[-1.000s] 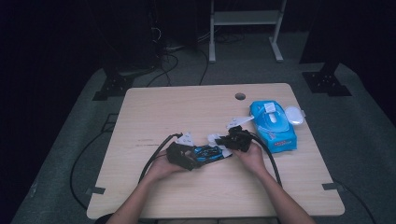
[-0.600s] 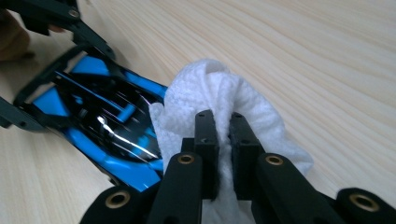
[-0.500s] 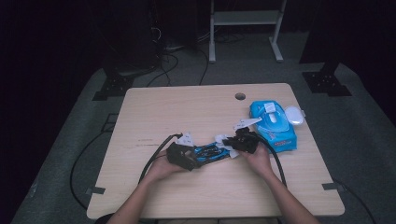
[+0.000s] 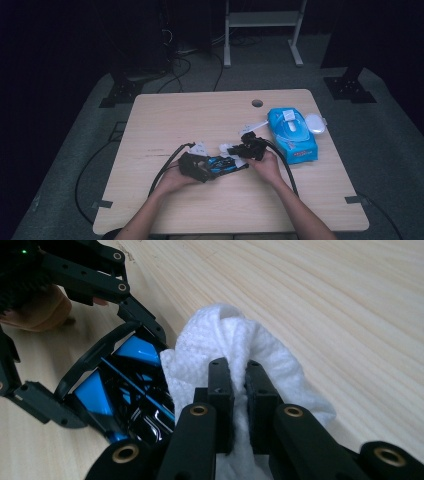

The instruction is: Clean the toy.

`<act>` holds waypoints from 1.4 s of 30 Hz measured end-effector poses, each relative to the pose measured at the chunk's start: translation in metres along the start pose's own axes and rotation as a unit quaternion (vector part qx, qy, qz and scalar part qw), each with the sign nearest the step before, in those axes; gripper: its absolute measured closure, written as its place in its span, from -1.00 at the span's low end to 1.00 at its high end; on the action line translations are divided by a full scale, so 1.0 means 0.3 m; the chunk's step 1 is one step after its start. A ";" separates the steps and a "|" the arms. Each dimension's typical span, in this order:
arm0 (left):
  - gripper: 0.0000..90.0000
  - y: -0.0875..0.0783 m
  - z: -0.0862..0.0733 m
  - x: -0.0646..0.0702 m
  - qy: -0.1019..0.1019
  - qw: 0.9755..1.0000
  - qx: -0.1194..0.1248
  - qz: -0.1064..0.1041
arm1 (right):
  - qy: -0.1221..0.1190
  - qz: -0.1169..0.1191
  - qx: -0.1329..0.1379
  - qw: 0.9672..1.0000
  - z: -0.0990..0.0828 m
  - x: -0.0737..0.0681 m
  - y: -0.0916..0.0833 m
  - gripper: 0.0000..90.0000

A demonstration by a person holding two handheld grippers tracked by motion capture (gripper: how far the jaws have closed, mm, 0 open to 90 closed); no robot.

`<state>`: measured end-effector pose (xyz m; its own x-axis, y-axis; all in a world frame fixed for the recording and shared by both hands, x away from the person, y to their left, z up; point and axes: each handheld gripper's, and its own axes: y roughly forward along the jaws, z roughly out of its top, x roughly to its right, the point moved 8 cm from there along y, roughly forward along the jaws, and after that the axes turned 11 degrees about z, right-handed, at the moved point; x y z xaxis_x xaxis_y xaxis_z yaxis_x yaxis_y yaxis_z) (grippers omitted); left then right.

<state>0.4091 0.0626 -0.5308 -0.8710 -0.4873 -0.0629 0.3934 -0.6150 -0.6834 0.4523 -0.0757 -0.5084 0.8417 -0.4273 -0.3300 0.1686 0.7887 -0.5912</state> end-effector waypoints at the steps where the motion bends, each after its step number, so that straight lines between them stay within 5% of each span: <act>1: -0.50 0.000 -0.002 0.000 -0.002 1.000 -0.001 -0.002 | 0.000 -0.003 -0.002 1.000 -0.001 0.000 -0.003 0.85; 4: -0.47 -0.001 -0.003 0.002 0.001 1.000 0.000 -0.001 | -0.009 -0.013 -0.007 1.000 0.004 -0.009 0.000 0.85; 9: -0.46 0.000 -0.001 0.004 0.001 1.000 0.001 0.000 | -0.026 0.005 -0.004 1.000 0.029 -0.057 0.035 0.85; 16: -0.46 0.001 0.001 0.007 0.004 1.000 0.001 0.001 | -0.034 0.059 -0.013 0.998 0.064 -0.155 0.149 0.86; 19: -0.46 -0.001 -0.002 0.005 0.000 1.000 0.001 -0.002 | -0.050 0.053 -0.024 0.997 0.067 -0.176 0.166 0.86; 23: -0.46 0.002 0.001 0.007 0.006 1.000 0.000 0.003 | -0.036 0.047 -0.019 0.998 0.060 -0.135 0.128 0.86; 26: -0.46 0.001 0.001 0.007 0.006 1.000 0.000 0.005 | -0.042 0.005 -0.019 0.999 0.052 -0.091 0.088 0.86; 30: -0.46 0.003 0.002 0.007 0.007 1.000 0.001 0.006 | -0.029 0.021 -0.008 0.999 0.047 -0.095 0.085 0.86; 36: -0.46 0.003 0.002 0.008 0.006 1.000 0.001 0.006 | -0.030 0.073 -0.004 0.997 0.055 -0.191 0.149 0.86; 42: -0.46 0.003 0.002 0.009 0.009 1.000 0.002 0.008 | -0.020 0.103 0.000 0.994 0.040 -0.219 0.120 0.86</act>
<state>0.4073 0.0605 -0.5312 -0.8694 -0.4862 -0.0877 0.4093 -0.6094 -0.6790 0.4094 -0.0138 -0.4992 0.8778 -0.2389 -0.4153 -0.0096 0.8579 -0.5137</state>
